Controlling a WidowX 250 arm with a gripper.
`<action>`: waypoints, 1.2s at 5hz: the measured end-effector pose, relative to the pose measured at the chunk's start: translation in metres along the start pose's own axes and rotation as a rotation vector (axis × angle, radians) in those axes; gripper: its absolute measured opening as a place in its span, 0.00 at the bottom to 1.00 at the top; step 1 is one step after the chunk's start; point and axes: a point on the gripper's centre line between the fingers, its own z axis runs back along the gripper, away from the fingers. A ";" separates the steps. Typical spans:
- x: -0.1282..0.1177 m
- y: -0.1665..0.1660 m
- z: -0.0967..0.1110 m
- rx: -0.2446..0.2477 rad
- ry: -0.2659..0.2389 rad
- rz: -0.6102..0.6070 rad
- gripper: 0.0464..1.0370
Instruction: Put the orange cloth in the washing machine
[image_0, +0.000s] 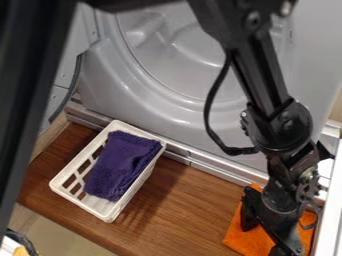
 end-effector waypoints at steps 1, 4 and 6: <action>0.005 0.003 -0.003 0.019 0.022 0.015 0.63; -0.009 0.003 -0.001 0.068 0.124 0.052 0.07; -0.041 0.002 0.027 0.035 0.150 0.127 0.05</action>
